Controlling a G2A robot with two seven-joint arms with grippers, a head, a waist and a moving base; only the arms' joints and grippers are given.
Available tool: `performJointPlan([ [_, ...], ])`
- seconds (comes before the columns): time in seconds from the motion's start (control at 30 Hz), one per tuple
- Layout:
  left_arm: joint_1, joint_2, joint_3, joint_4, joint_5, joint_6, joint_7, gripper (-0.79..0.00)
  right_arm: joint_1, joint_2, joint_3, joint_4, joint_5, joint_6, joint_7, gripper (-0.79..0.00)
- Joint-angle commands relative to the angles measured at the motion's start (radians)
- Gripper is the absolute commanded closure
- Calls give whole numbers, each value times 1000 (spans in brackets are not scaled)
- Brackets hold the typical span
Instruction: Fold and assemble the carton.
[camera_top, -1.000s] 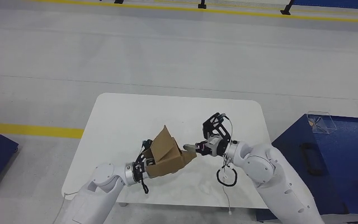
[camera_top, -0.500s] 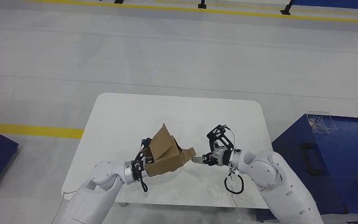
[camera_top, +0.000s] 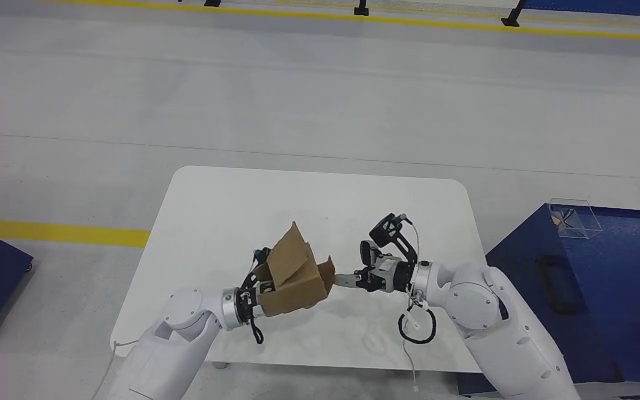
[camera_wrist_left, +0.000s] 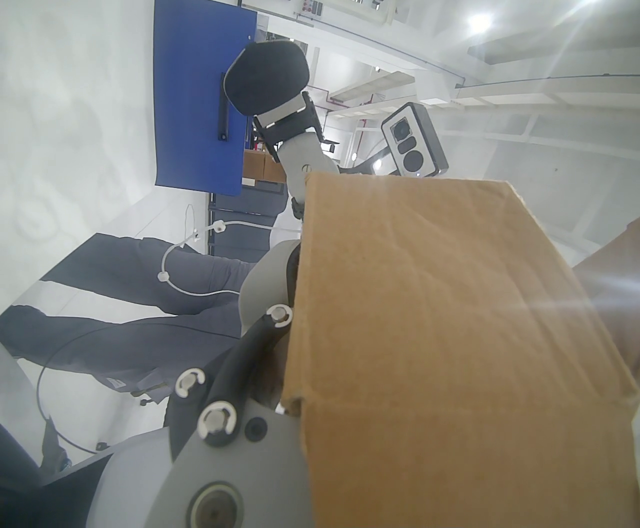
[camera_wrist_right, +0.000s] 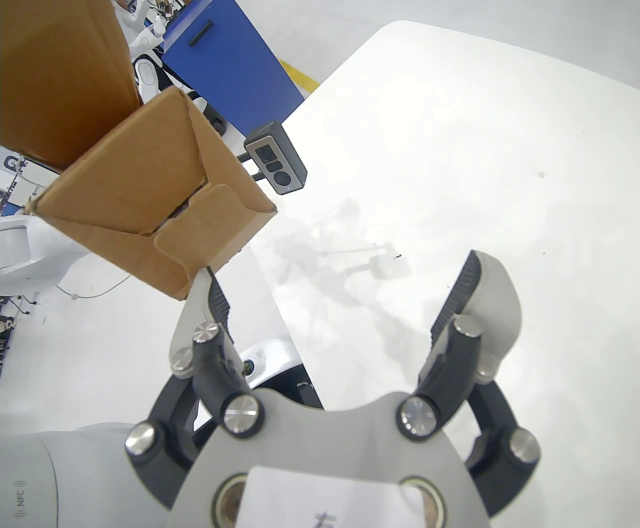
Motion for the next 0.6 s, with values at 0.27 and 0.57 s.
performJointPlan([
  [0.27, 5, -1, 9, -4, 10, -1, -3, 0, 22, -4, -18, -15, -6, 18, -17, -785],
  [0.57, -5, -4, 23, 5, 12, 1, -6, 0, 35, -7, -25, -27, -12, 31, -23, -785],
])
